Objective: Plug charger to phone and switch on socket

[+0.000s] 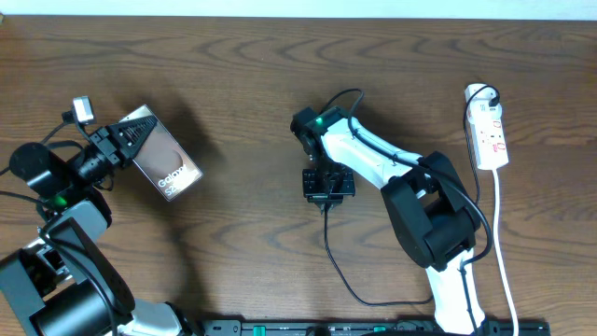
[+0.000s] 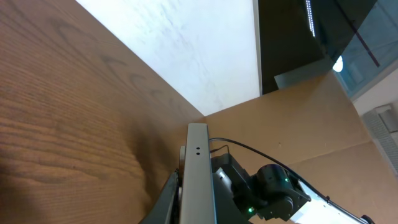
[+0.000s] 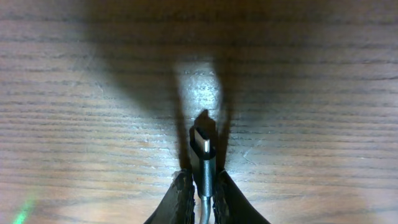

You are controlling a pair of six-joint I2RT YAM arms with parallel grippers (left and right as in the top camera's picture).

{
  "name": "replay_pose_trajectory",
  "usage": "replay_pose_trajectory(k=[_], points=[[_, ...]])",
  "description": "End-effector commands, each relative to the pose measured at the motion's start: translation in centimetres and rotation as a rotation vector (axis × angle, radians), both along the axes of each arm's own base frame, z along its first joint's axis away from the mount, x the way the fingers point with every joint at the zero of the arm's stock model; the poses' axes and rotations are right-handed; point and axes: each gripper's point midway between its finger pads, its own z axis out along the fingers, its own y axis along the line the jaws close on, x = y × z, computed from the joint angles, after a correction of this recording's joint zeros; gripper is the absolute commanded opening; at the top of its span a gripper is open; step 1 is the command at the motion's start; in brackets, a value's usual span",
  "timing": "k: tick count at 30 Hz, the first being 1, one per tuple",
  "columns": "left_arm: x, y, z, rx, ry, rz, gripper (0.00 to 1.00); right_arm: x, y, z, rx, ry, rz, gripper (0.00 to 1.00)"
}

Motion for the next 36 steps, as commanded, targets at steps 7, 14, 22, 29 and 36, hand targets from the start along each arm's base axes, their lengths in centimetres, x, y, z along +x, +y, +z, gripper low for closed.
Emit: replay_pose_trajectory(k=[7,14,22,29,36], points=[[-0.4,-0.2,0.3,0.006,-0.011,-0.016,0.07,-1.8,-2.8,-6.5,-0.132,0.103,0.0,0.07],[-0.4,-0.2,0.3,0.006,-0.011,-0.016,0.08,-1.1,-2.8,-6.6,-0.121,0.086,-0.015,0.17],[-0.4,-0.2,0.3,0.006,-0.011,-0.017,0.08,-0.1,-3.2,-6.8,-0.108,0.07,-0.043,0.21],[-0.4,-0.2,0.3,0.006,-0.011,-0.016,0.07,0.6,-3.4,-7.0,-0.106,0.046,-0.05,0.21],[-0.4,-0.2,0.3,0.006,-0.011,-0.016,0.07,0.6,-3.5,-7.0,-0.108,0.044,-0.05,0.13]])
